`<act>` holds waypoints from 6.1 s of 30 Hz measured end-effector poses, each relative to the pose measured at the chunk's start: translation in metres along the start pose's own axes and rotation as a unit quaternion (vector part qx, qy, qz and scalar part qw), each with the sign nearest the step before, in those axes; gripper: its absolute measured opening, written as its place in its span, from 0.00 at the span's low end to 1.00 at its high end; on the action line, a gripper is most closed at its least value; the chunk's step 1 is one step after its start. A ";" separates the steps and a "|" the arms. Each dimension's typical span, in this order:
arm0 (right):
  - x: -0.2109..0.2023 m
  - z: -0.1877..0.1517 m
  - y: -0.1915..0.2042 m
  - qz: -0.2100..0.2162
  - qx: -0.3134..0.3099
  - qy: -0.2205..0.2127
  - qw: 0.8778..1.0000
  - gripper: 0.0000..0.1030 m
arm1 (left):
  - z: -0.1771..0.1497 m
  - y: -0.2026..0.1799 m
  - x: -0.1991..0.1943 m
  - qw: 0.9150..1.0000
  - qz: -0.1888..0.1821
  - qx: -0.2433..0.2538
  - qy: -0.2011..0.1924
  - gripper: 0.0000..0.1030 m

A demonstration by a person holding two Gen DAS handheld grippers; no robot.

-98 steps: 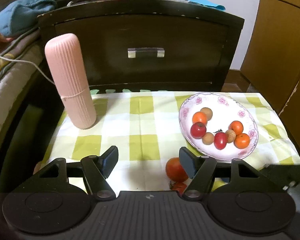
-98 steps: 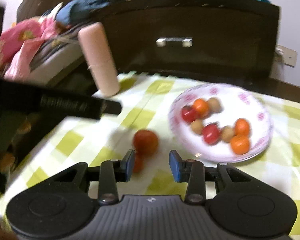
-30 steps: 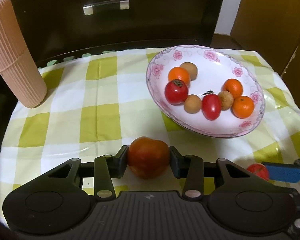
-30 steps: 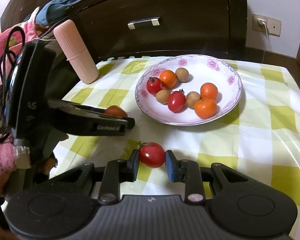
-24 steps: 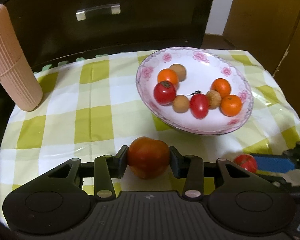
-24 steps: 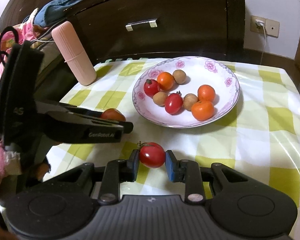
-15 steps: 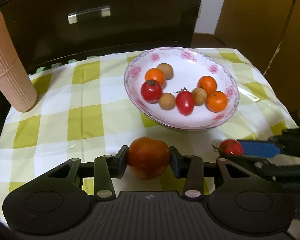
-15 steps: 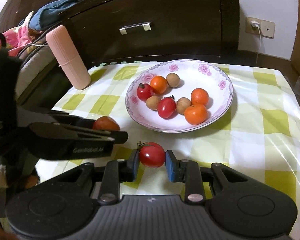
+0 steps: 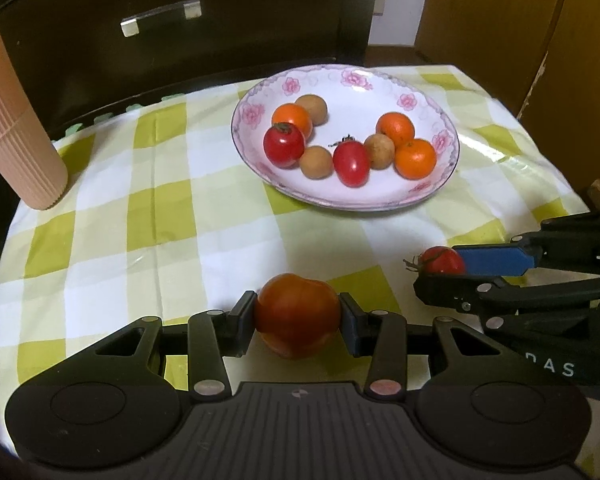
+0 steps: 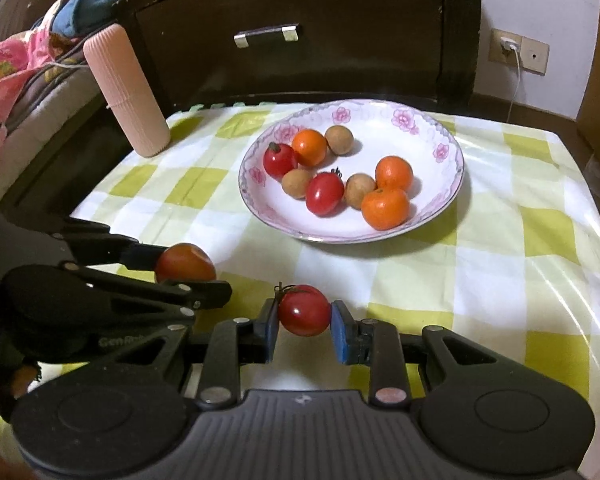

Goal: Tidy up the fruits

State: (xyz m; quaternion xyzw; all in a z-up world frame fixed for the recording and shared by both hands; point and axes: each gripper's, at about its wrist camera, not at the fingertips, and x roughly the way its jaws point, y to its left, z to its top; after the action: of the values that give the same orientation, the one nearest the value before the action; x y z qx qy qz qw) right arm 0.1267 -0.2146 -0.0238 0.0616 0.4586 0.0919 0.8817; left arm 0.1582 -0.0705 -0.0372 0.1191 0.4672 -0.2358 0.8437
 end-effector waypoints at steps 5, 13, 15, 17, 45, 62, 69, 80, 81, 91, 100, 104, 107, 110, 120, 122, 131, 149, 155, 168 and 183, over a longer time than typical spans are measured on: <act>0.006 -0.003 0.000 0.001 -0.005 0.010 1.000 0.28 | -0.005 -0.002 0.003 1.000 0.001 0.009 0.001 0.50; 0.009 -0.005 0.001 0.003 -0.010 0.011 1.000 0.28 | -0.004 -0.003 0.001 1.000 0.000 0.010 -0.003 0.50; 0.009 -0.005 0.001 0.004 -0.010 0.012 1.000 0.28 | -0.004 -0.003 0.001 1.000 0.000 0.010 -0.003 0.50; 0.009 -0.005 0.000 0.004 -0.009 0.012 1.000 0.28 | -0.004 -0.003 0.001 1.000 0.000 0.012 -0.005 0.51; -0.004 0.004 0.001 0.006 -0.002 -0.011 1.000 0.28 | 0.011 0.004 -0.008 1.000 -0.018 -0.011 -0.015 0.49; -0.013 0.035 -0.021 -0.015 0.041 -0.065 0.997 0.28 | 0.053 -0.002 -0.003 0.998 -0.022 -0.043 -0.047 0.48; -0.008 0.041 -0.028 -0.018 0.046 -0.071 0.996 0.28 | 0.059 -0.002 0.006 0.997 -0.017 -0.050 -0.050 0.48; 0.003 0.046 -0.039 -0.026 0.061 -0.067 0.996 0.28 | 0.070 -0.007 0.017 0.998 -0.005 -0.046 -0.052 0.49; 0.004 0.047 -0.041 -0.026 0.063 -0.066 0.995 0.28 | 0.071 -0.006 0.020 0.997 -0.008 -0.051 -0.050 0.49; 0.009 0.055 -0.047 -0.016 0.077 -0.079 0.994 0.29 | 0.080 0.000 0.023 0.996 -0.005 -0.076 -0.046 0.52; 0.006 0.056 -0.049 -0.001 0.089 -0.088 0.992 0.29 | 0.082 0.007 0.014 0.994 0.002 -0.091 -0.061 0.63; 0.007 0.056 -0.046 -0.002 0.082 -0.087 0.993 0.30 | 0.084 0.011 0.011 0.993 0.005 -0.097 -0.063 0.65; 0.007 0.056 -0.046 -0.005 0.081 -0.088 0.993 0.30 | 0.084 0.012 0.010 0.993 0.006 -0.097 -0.064 0.66; 0.005 0.055 -0.044 -0.012 0.076 -0.090 0.993 0.31 | 0.083 0.011 0.007 0.993 0.010 -0.092 -0.067 0.68; -0.012 0.048 -0.038 -0.024 0.061 -0.092 0.994 0.33 | 0.071 0.001 -0.015 0.993 0.051 -0.064 -0.086 0.81; -0.016 0.046 -0.036 -0.024 0.062 -0.091 0.994 0.33 | 0.068 -0.002 -0.022 0.992 0.059 -0.058 -0.090 0.83; -0.037 0.035 -0.030 -0.032 0.073 -0.103 0.991 0.33 | 0.056 -0.005 -0.042 0.990 0.066 -0.067 -0.103 0.90; -0.092 -0.011 0.003 -0.045 0.096 -0.132 0.986 0.37 | 0.011 -0.022 -0.095 0.981 0.132 -0.055 -0.129 1.00; -0.105 -0.031 0.012 -0.042 0.105 -0.127 0.985 0.38 | -0.007 -0.026 -0.112 0.981 0.135 -0.060 -0.124 1.00; -0.133 -0.067 0.029 -0.036 0.113 -0.125 0.985 0.38 | -0.048 -0.029 -0.131 0.988 0.096 -0.084 -0.089 1.00; -0.151 -0.086 0.041 -0.025 0.115 -0.128 0.985 0.38 | -0.068 -0.039 -0.151 0.988 0.088 -0.086 -0.090 1.00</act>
State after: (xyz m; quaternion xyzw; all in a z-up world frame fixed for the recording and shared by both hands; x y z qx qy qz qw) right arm -0.0327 -0.2058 0.0549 0.1618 0.3513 0.0078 0.9221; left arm 0.0202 -0.0321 0.0551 0.0652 0.3959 -0.1299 0.9067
